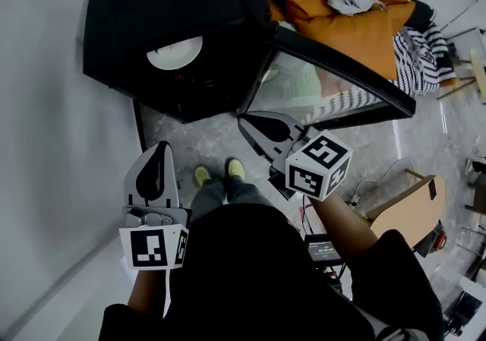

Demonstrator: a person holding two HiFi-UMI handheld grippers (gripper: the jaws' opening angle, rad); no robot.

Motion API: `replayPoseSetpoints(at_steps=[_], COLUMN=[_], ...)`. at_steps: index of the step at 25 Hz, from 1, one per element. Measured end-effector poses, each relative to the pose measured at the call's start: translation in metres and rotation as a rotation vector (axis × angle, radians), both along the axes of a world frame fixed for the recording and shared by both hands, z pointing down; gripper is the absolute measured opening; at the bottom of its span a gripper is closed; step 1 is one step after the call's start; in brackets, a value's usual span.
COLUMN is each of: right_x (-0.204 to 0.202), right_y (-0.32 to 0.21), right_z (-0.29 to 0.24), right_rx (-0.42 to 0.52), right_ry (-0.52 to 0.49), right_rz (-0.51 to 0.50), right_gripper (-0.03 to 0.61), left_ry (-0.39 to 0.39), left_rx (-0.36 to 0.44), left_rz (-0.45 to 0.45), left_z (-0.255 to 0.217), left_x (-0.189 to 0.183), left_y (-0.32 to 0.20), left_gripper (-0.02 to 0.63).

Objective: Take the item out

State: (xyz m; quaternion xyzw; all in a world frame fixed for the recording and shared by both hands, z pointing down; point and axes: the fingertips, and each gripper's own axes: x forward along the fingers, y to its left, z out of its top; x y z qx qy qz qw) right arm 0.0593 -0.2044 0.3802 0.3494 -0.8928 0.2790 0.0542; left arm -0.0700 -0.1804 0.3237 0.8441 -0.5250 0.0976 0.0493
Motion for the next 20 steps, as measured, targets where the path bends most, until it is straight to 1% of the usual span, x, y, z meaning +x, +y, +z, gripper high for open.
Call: replayPoseSetpoints(at_steps=[3,6,8,10,13,17,20], right_x=[0.003,-0.002,-0.006,-0.009,-0.016,-0.033,-0.05], right_y=[-0.004,-0.007,-0.007,-0.009,-0.019,-0.046,-0.075], right_z=[0.003,0.008,0.015,0.025,0.041,0.057,0.072], right_rx=[-0.011,-0.022,-0.051,-0.103,-0.173,-0.212,-0.269], right_ry=[0.008,-0.009,-0.04,-0.094,-0.157,-0.186,-0.233], right_rz=[0.045,0.078,0.093,0.115,0.142,0.165,0.187], right_gripper=[0.009,0.009,0.011,0.015,0.06,0.081,0.101], left_ry=[0.006,0.01,0.006,0.004,-0.004,-0.018,-0.025], left_rx=[0.004,0.005,0.008,0.012,0.019,0.022,0.021], left_rz=[0.014,0.027,0.029,0.024,-0.002,-0.054,-0.091], left_z=[0.001,0.003,0.003,0.002,-0.001,-0.003,-0.003], left_x=[-0.006,-0.013,-0.017,-0.022,-0.037,-0.061,-0.077], left_y=[0.0,0.001,0.004,0.006,0.011,0.017,0.018], left_gripper=[0.009,0.009,0.009,0.009,0.009,0.009,0.009])
